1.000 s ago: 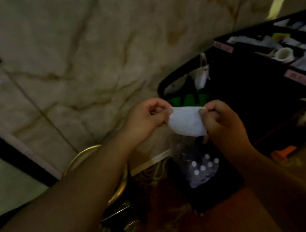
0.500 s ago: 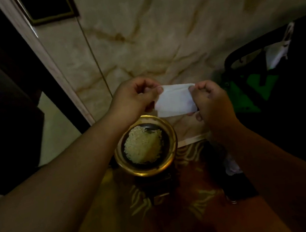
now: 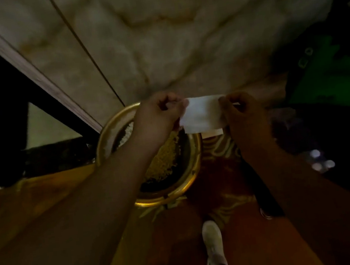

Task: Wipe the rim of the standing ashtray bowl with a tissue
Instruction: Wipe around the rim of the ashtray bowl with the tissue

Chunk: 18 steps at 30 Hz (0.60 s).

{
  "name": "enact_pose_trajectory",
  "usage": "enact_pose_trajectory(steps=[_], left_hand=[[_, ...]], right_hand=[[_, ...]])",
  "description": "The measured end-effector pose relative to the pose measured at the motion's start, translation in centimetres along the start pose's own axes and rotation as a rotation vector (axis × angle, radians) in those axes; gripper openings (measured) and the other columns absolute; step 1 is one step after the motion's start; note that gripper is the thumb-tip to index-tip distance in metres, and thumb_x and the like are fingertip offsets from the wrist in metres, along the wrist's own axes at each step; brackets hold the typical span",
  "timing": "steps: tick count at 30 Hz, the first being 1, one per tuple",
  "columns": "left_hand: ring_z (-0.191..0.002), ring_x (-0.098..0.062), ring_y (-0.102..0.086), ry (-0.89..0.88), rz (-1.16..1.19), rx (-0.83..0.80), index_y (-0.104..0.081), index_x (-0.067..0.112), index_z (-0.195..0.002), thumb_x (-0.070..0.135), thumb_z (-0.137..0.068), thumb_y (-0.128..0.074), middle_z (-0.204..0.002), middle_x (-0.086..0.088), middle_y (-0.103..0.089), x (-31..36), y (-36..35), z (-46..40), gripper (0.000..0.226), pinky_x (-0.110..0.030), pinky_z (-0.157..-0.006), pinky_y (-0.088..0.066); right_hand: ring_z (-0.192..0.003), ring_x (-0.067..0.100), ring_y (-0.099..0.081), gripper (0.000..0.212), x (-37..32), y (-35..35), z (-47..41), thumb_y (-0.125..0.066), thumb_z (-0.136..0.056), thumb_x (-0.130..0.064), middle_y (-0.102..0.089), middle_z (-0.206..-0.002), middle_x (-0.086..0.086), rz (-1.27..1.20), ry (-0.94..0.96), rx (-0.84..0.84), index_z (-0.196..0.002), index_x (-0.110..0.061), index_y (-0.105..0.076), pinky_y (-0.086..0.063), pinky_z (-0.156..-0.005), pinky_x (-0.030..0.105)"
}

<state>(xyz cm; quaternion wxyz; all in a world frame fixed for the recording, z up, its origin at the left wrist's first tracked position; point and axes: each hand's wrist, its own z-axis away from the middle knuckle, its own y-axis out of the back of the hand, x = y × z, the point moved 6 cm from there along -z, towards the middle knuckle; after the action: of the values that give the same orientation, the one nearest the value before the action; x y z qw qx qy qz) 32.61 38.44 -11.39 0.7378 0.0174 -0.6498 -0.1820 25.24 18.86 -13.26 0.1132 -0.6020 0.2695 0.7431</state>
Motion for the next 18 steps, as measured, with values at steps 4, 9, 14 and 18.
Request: enact_pose_trajectory(steps=[4,9,14,18], left_hand=[[-0.066,-0.009,-0.072,0.032,-0.091,-0.043,-0.076,0.016,-0.097,0.023,-0.093,-0.071,-0.083,-0.003,-0.076,-4.4,-3.0,-2.7,0.010,-0.025,-0.052,-0.055],[-0.063,-0.003,-0.066,-0.033,-0.238,-0.082,-0.073,0.028,-0.086,0.020,-0.094,-0.069,-0.074,0.008,-0.070,-7.1,-4.6,-5.3,0.012,-0.018,-0.055,-0.048],[-0.067,-0.008,-0.070,0.022,-0.271,-0.054,-0.072,0.027,-0.085,0.022,-0.093,-0.070,-0.077,0.002,-0.073,-11.1,-5.7,-7.2,0.010,-0.026,-0.062,-0.055],[-0.088,-0.012,-0.072,0.008,-0.284,0.027,-0.074,0.017,-0.097,0.023,-0.092,-0.070,-0.092,0.000,-0.076,-12.4,-6.4,-7.5,0.009,-0.036,-0.081,-0.059]], right_hand=[[-0.051,-0.004,-0.061,0.011,5.6,-0.6,-2.7,-0.060,-0.097,-0.043,-0.066,-0.080,-0.007,0.007,-0.076,0.025,-0.088,-0.037,-0.060,-0.039,-0.038,0.009],[-0.045,-0.006,-0.059,0.010,10.3,-2.1,-4.3,-0.061,-0.097,-0.040,-0.067,-0.069,-0.009,-0.029,-0.134,0.045,-0.088,-0.037,-0.061,-0.041,-0.037,0.012],[-0.038,-0.003,-0.055,0.015,15.7,-4.1,-5.0,-0.061,-0.095,-0.043,-0.064,-0.054,-0.023,-0.002,-0.246,0.010,-0.081,-0.037,-0.060,-0.042,-0.037,0.014],[-0.074,0.012,-0.069,0.016,18.1,-5.5,-4.8,-0.058,-0.094,-0.046,-0.072,-0.088,-0.007,0.058,-0.247,-0.032,-0.096,-0.032,-0.065,-0.052,-0.063,0.028]])
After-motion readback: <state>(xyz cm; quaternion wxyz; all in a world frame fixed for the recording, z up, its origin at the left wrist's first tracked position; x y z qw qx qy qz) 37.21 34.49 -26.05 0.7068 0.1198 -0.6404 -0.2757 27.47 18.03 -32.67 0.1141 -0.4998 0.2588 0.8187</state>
